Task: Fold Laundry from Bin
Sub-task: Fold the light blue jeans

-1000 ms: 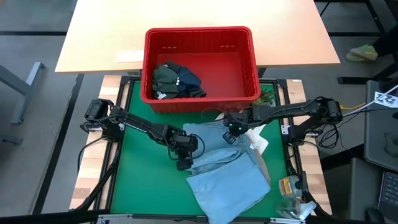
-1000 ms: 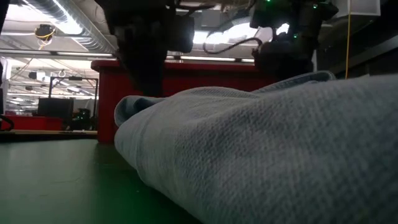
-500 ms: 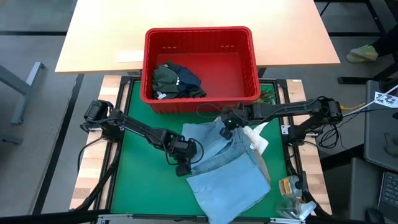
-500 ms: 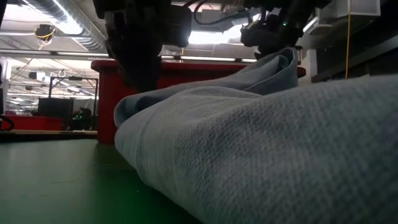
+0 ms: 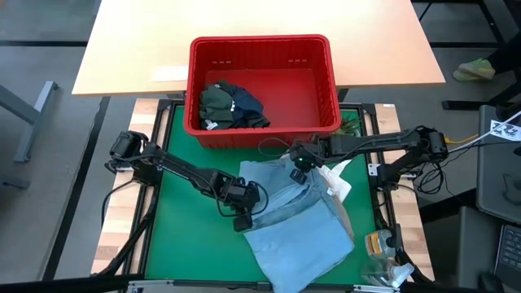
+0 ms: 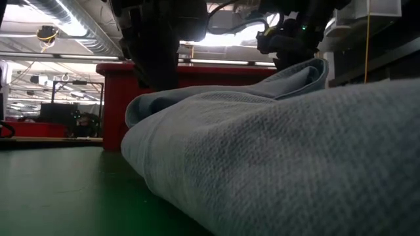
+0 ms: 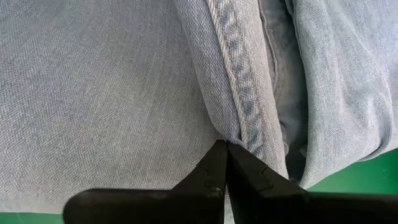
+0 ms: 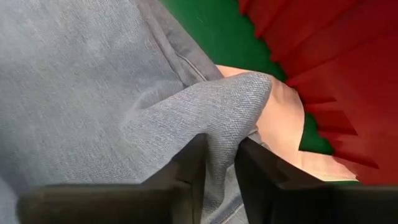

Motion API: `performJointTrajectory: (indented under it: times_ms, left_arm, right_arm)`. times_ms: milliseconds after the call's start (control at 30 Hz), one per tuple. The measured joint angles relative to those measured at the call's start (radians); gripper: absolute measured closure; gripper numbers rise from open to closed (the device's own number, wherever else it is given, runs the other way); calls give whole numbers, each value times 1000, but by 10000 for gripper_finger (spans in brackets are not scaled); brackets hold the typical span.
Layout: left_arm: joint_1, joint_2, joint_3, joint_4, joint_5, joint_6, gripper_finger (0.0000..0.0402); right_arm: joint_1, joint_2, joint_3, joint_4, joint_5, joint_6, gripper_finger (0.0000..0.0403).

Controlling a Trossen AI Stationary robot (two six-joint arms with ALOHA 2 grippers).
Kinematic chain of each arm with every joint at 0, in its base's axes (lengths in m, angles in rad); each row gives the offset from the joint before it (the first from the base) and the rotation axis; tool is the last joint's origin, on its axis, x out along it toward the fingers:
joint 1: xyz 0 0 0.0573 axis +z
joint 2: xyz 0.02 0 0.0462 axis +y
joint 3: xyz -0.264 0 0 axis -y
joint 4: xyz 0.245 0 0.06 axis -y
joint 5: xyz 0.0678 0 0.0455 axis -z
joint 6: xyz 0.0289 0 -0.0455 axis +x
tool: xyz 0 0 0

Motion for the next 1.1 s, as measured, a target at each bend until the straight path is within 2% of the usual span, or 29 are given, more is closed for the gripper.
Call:
performJointTrajectory:
  times_ms: [233, 367, 533, 633, 800, 1100]
  left_arm:
    - [-1, 0, 0, 1, 0, 1, 399]
    - [-1, 0, 0, 2, 0, 1, 399]
    - [0, 0, 0, 8, -1, 1, 399]
    - [0, 0, 0, 7, -1, 1, 399]
    - [-4, 0, 0, 7, 0, 0, 399]
    - [-35, 0, 0, 23, -4, -8, 399]
  right_arm:
    - [0, 0, 0, -17, 0, -2, 257]
    - [0, 1, 37, -130, 0, -2, 225]
    - [0, 1, 149, -328, 17, -1, 210]
    - [3, 0, 216, -383, 12, 11, 210]
    - [82, 0, 225, -292, -27, -1, 210]
    - [284, 8, 7, -19, -49, 48, 210]
